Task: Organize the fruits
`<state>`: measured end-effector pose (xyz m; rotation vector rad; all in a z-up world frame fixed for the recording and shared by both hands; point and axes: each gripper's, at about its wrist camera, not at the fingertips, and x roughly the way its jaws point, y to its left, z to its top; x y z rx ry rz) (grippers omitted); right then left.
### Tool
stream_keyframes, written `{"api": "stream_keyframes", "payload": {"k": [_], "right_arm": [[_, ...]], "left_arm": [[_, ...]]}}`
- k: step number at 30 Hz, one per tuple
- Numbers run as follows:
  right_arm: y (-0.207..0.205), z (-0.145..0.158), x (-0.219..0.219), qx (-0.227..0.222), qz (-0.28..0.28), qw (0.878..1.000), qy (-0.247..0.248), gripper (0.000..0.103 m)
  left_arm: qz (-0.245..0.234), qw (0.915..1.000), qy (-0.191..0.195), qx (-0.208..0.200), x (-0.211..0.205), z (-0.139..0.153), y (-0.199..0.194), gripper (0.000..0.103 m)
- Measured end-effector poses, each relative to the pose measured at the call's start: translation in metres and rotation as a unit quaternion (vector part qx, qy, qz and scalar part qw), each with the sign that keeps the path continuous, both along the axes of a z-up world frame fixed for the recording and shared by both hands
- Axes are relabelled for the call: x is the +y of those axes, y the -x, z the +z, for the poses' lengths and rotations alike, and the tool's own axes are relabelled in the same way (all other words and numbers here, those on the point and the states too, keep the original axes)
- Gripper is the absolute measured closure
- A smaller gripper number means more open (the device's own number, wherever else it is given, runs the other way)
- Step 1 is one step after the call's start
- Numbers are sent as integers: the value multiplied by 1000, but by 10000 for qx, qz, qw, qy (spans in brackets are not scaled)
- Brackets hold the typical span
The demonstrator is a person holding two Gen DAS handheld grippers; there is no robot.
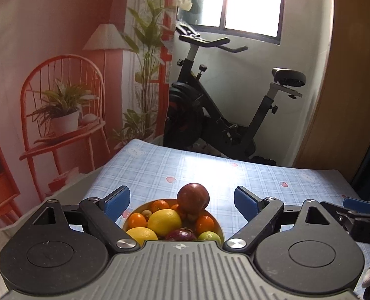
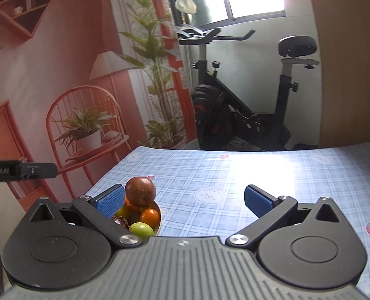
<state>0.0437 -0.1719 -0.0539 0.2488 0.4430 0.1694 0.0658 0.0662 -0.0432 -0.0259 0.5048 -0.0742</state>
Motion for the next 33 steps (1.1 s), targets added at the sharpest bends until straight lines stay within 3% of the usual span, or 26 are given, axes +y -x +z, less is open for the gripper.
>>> {"api": "stream_keyframes", "payload": {"k": [11, 33], "right_arm": [[33, 17, 6, 152, -323, 9978, 561, 0], [47, 26, 13, 74, -439, 9964, 728, 0]], "left_arm": [[-119, 9996, -194, -191, -20, 13, 38, 10], [-58, 9988, -188, -445, -22, 21, 55, 10]]}}
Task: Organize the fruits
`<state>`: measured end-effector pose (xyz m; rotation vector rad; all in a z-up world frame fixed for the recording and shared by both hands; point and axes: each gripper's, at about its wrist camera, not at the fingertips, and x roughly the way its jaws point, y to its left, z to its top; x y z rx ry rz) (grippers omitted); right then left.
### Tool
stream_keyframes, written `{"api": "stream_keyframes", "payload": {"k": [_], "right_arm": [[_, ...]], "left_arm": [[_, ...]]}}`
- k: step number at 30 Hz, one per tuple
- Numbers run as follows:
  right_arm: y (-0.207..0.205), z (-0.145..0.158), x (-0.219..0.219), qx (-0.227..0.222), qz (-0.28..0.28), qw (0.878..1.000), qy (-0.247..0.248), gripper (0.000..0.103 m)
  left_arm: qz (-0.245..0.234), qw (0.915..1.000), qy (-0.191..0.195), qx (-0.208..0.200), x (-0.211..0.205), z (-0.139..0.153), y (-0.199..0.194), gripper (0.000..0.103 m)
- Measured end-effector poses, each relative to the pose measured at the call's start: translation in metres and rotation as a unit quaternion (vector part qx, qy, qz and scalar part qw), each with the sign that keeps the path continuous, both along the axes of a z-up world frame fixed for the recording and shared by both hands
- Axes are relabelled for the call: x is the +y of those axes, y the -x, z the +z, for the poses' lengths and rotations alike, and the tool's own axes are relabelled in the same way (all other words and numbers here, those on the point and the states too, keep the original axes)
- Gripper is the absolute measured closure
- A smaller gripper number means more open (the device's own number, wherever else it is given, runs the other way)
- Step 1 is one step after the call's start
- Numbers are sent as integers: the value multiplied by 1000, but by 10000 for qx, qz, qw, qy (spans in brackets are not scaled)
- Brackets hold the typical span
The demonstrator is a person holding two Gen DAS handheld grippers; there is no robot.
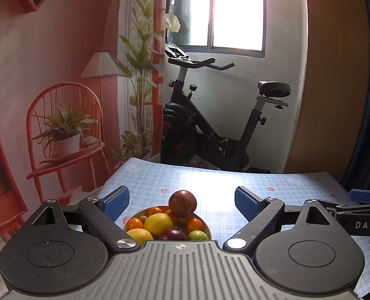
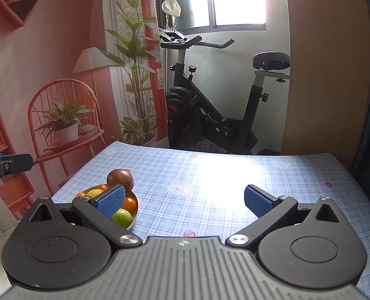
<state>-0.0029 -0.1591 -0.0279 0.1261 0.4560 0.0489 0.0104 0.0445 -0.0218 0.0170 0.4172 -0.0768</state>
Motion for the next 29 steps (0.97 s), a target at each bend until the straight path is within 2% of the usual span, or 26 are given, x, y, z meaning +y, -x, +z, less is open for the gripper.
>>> {"api": "stream_keyframes", "payload": {"k": [11, 29], "right_arm": [[0, 1, -3, 0, -30, 10000, 34, 0], [0, -2, -2, -2, -37, 9999, 139, 0]], "left_arm": [[-3, 10000, -71, -9, -3, 1, 4, 10], [48, 9999, 77, 146, 2, 1, -5, 7]]}}
